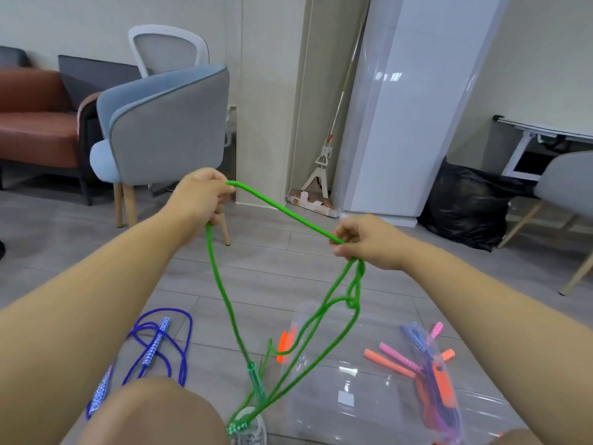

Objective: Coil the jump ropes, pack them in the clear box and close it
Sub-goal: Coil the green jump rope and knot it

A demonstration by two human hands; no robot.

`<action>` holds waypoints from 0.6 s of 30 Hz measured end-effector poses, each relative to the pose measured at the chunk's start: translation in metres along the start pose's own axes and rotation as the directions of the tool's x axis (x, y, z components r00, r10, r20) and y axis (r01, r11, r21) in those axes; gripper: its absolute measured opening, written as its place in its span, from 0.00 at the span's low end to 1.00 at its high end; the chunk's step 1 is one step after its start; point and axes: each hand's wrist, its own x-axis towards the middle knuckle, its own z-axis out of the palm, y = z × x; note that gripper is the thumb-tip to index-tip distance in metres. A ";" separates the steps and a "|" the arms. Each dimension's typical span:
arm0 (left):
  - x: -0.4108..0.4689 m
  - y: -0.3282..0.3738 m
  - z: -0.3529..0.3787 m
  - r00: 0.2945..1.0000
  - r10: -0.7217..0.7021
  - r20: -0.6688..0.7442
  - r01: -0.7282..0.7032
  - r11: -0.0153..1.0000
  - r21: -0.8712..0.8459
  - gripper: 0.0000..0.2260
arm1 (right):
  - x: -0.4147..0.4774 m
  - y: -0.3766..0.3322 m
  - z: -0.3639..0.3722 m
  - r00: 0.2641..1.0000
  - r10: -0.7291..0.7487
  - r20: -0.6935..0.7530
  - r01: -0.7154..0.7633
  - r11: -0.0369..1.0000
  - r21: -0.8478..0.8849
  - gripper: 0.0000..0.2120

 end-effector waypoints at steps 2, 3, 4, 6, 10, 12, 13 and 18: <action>0.000 -0.003 -0.004 0.999 0.034 -0.039 -0.028 0.991 0.134 0.12 | -0.001 0.008 -0.005 0.997 0.038 -0.071 -0.052 0.977 -0.205 0.02; -0.001 -0.004 -0.004 0.997 0.060 -0.042 -0.050 0.976 0.211 0.11 | 0.000 0.010 -0.007 0.991 0.041 -0.126 -0.071 0.967 -0.243 0.03; -0.002 -0.005 -0.003 0.996 0.086 -0.034 -0.074 0.962 0.263 0.11 | 0.001 0.011 -0.009 0.982 0.031 -0.187 -0.075 0.970 -0.232 0.03; -0.006 -0.005 0.000 0.994 0.112 -0.002 -0.106 0.944 0.312 0.10 | 0.004 0.005 -0.012 0.952 0.021 -0.305 -0.040 0.998 -0.056 0.06; -0.018 -0.001 0.009 0.976 0.054 0.212 -0.112 0.955 0.274 0.08 | 0.006 -0.022 -0.020 0.945 0.043 -0.325 0.080 0.932 0.354 0.05; -0.024 0.003 0.017 0.950 0.044 0.310 -0.118 0.967 0.225 0.06 | 0.009 -0.039 -0.021 0.957 0.031 -0.287 0.101 0.896 0.432 0.03; -0.027 0.004 0.021 0.938 0.043 0.343 -0.126 0.966 0.224 0.06 | 0.011 -0.047 -0.021 0.961 0.042 -0.272 0.096 0.876 0.472 0.04; -0.038 0.006 0.042 0.927 0.153 0.342 -0.267 0.911 0.315 0.16 | 0.017 -0.068 -0.025 0.992 -0.034 -0.120 0.099 0.796 0.597 0.04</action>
